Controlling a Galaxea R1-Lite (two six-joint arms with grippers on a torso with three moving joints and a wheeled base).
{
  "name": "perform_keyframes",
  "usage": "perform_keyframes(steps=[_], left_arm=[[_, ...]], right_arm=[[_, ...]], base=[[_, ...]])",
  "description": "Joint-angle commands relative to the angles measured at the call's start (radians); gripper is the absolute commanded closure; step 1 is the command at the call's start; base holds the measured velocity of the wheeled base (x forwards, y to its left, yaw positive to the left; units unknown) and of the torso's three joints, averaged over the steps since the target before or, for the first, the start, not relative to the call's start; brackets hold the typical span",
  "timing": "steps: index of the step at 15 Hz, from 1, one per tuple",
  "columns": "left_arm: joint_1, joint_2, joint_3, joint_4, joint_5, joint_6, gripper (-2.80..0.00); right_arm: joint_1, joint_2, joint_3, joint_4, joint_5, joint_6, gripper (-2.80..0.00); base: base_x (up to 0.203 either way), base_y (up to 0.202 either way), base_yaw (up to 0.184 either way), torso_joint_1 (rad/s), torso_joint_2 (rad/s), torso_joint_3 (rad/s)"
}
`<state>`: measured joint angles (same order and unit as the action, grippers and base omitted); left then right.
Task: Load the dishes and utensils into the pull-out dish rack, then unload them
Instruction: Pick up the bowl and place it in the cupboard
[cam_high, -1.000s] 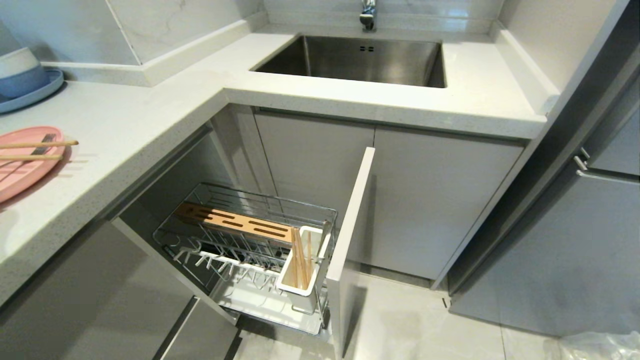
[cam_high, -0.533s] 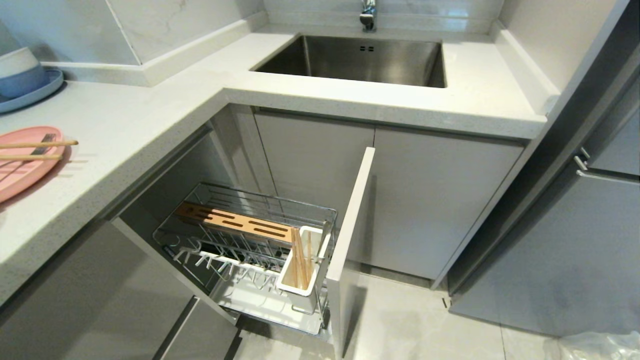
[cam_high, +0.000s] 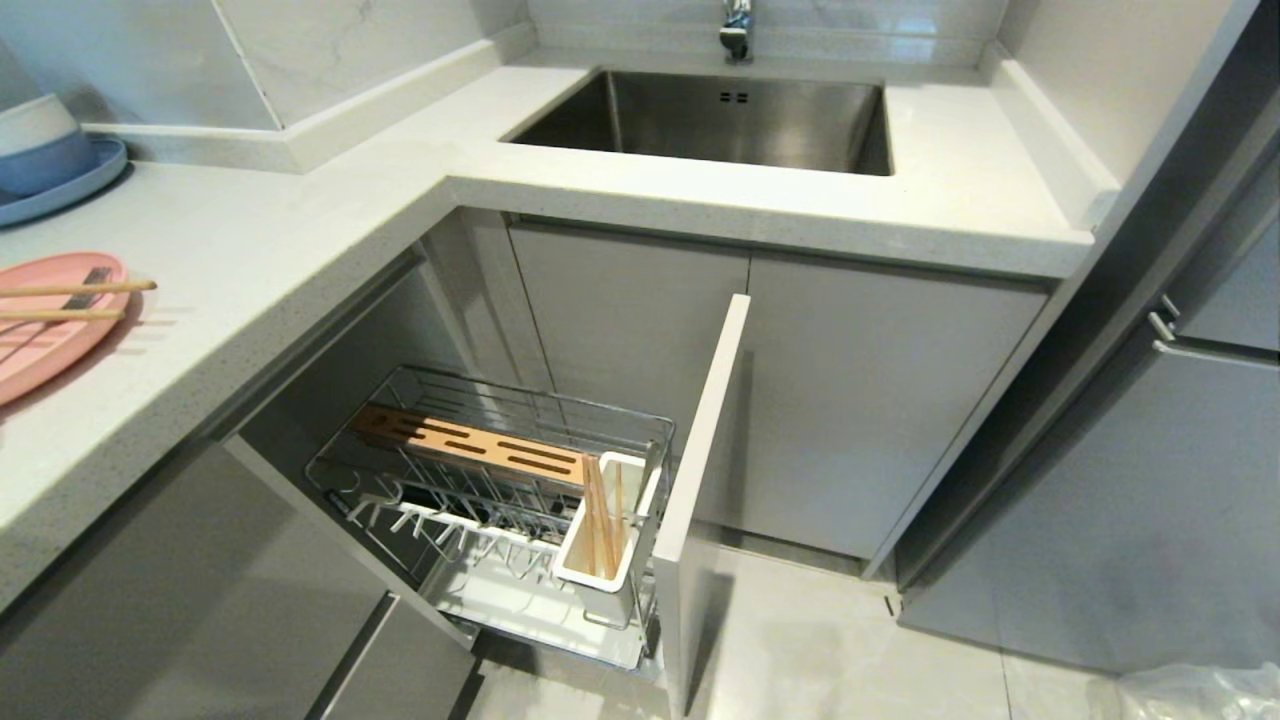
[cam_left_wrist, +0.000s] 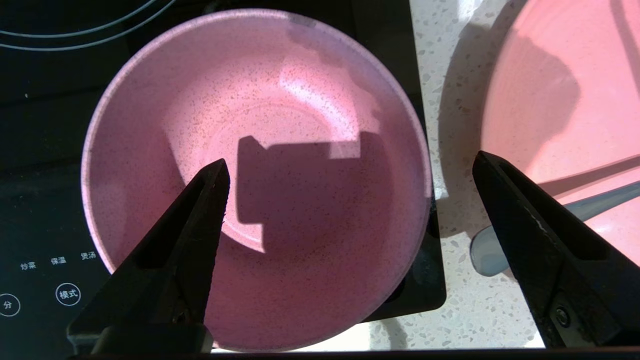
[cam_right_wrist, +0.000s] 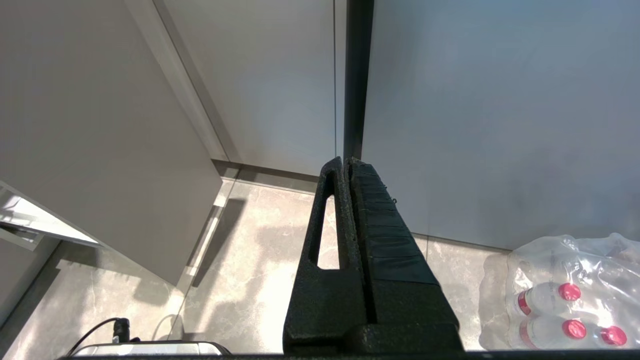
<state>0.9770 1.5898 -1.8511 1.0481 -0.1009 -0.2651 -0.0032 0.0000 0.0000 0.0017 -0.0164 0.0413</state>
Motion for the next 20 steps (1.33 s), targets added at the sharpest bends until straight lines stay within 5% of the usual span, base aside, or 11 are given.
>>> perform_keyframes(steps=[1, 3, 4, 20], left_arm=[[0.002, -0.001, 0.003, 0.004, -0.002, -0.002, -2.80], [0.003, -0.004, 0.005, 0.004, -0.002, -0.002, -2.80], [0.003, -0.004, 0.006, 0.004, -0.002, -0.002, 0.00], [0.021, -0.114, 0.020, -0.028, -0.002, -0.001, 0.00]], right_arm=[[0.000, 0.000, 0.002, 0.000, 0.000, 0.000, 0.00], [0.000, 0.000, 0.002, 0.000, 0.000, 0.000, 0.00], [0.000, 0.000, 0.002, 0.000, 0.000, 0.000, 0.00], [0.000, 0.000, 0.002, 0.000, 0.000, 0.000, 0.00]], base=[[0.000, 0.000, 0.000, 0.000, 0.00, 0.000], [0.000, 0.000, 0.000, 0.000, 0.00, 0.000], [0.000, 0.000, 0.000, 0.000, 0.00, 0.000], [0.000, 0.000, 0.000, 0.000, 0.00, 0.000]])
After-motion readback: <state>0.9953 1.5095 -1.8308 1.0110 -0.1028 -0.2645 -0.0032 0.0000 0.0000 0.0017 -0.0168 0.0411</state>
